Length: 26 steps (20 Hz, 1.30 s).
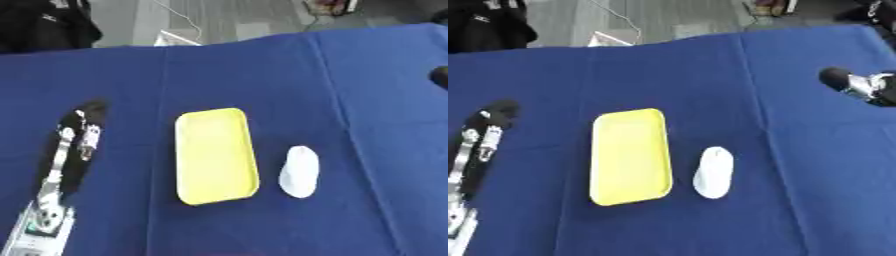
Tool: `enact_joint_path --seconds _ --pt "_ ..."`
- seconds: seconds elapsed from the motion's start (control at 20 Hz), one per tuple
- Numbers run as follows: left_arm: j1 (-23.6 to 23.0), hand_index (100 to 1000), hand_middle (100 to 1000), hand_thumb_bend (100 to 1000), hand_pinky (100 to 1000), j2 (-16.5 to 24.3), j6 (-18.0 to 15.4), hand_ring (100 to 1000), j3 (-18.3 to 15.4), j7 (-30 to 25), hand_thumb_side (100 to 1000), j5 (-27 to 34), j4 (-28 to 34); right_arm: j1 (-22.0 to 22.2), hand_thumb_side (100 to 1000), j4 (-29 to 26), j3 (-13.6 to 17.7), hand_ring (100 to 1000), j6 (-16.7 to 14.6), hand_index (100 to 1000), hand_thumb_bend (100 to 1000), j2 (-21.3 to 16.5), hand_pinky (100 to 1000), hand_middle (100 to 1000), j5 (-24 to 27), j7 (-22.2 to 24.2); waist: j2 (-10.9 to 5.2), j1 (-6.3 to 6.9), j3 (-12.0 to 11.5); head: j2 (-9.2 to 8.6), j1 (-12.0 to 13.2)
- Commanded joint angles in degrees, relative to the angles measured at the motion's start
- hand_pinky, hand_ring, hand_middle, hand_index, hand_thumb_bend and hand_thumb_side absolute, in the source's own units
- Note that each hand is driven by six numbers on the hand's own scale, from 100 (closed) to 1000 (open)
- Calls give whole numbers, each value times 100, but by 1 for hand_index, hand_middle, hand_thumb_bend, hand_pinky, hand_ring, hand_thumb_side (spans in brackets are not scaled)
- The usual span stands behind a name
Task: Pick up objects on the table and place them in the box.
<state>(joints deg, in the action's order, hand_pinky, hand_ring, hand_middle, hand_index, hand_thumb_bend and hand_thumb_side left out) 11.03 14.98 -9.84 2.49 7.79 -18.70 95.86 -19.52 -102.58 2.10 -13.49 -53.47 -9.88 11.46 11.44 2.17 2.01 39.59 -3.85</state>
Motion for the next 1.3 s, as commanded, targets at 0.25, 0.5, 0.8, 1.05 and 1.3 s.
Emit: enact_joint_path --seconds 0.25,0.5,0.8,1.05,1.3 --pt "48 895 801 100 787 115 -29 787 7 -16 1000 -17 95 -161 759 23 -13 843 -112 1000 626 -307 893 951 22 58 -87 -31 -15 -74 58" --pt "51 895 801 100 787 110 -33 787 13 -23 1000 -13 93 -161 754 27 -29 844 -143 1000 633 -357 895 949 13 75 -84 -33 -24 -74 41" --pt "52 894 800 100 787 106 -38 787 23 -39 1000 -29 88 -157 748 49 -47 847 -178 1000 630 -388 897 946 7 80 -69 -38 -33 -81 -179" --pt "53 894 800 100 787 107 -38 787 27 -37 1000 -26 89 -200 743 49 -105 848 -225 1000 629 -456 901 942 8 117 -74 -37 -35 -54 -188" --pt "50 894 800 100 787 110 -40 787 32 -43 1000 -26 89 -252 735 38 -185 848 -300 998 629 -599 907 929 -1 149 -76 -40 -42 -46 -178"
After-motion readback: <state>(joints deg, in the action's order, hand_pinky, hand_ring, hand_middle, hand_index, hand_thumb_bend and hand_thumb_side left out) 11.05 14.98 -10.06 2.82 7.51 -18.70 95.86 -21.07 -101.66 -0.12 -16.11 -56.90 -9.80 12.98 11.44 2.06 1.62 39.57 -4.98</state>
